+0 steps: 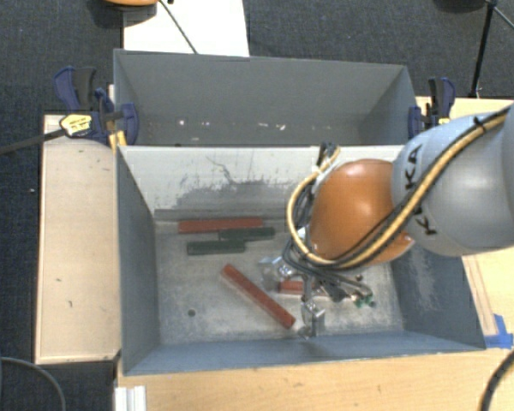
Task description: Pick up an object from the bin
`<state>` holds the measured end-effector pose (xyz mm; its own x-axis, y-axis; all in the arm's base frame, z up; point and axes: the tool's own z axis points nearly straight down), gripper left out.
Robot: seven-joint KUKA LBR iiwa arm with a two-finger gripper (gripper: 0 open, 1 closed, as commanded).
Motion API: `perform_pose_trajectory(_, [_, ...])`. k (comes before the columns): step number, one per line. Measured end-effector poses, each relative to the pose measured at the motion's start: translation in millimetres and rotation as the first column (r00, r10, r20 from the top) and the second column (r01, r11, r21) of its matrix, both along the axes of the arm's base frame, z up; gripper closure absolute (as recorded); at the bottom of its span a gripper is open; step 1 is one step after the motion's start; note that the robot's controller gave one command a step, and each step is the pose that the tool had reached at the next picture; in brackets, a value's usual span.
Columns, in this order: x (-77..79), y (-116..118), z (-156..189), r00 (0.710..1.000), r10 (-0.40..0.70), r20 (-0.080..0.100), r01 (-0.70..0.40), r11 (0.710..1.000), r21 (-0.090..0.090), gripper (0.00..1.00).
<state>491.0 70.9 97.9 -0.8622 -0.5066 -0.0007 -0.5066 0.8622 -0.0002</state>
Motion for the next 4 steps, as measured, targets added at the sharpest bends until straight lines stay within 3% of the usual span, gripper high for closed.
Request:
perform_pose_trajectory(1, [28.4,15.4,-24.9,0.999,0.037,-0.003,-0.037,0.999,0.000,1.00])
perform_pose_trajectory(2, [28.6,15.2,-26.8,0.999,0.033,0.001,-0.033,0.999,0.001,0.00])
perform_pose_trajectory(3, [28.4,15.1,-27.0,1.000,0.031,0.000,-0.031,1.000,0.001,0.00])
perform_pose_trajectory(4, [17.8,52.3,-12.2,1.000,0.007,0.000,-0.007,1.000,-0.002,0.00])
